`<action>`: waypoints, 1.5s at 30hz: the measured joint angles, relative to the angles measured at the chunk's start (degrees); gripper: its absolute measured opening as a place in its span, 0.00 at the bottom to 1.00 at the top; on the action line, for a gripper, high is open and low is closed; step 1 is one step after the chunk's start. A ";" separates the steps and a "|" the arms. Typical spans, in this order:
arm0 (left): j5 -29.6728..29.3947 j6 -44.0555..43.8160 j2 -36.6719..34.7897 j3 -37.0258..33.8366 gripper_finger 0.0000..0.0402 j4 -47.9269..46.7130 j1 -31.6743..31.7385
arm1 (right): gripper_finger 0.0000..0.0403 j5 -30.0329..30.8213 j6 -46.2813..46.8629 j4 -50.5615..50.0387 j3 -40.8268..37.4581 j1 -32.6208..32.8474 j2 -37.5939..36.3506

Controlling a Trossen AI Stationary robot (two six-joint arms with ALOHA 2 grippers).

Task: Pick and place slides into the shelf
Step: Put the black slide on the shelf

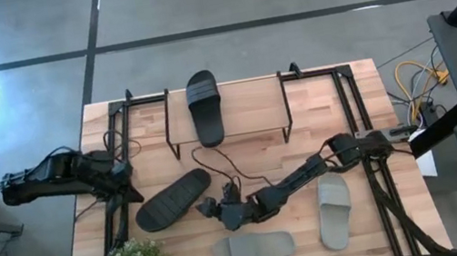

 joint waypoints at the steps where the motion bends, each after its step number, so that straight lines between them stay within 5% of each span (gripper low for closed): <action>1: -0.02 1.95 0.10 0.00 0.00 -0.02 0.00 | 0.62 0.74 0.71 -0.06 0.24 -0.02 0.00; 6: 0.48 4.13 0.53 0.00 0.00 -0.03 0.00 | 0.66 5.25 2.00 -1.74 3.88 -0.86 1.05; 13: 1.25 5.92 -1.07 0.22 0.00 -0.06 0.00 | 0.66 -0.47 2.82 -6.57 16.93 -3.15 9.47; 20: 1.26 5.94 -3.48 1.05 0.00 -0.11 0.00 | 0.66 -0.84 7.59 -22.71 30.23 -3.59 15.84; 27: 1.24 5.92 -6.65 1.40 0.00 -0.14 0.00 | 0.65 4.32 8.44 -27.43 33.54 -3.87 16.87; 45: 1.18 5.96 -10.27 1.29 0.00 -2.67 0.00 | 0.22 10.43 5.03 -24.25 34.86 -3.54 16.81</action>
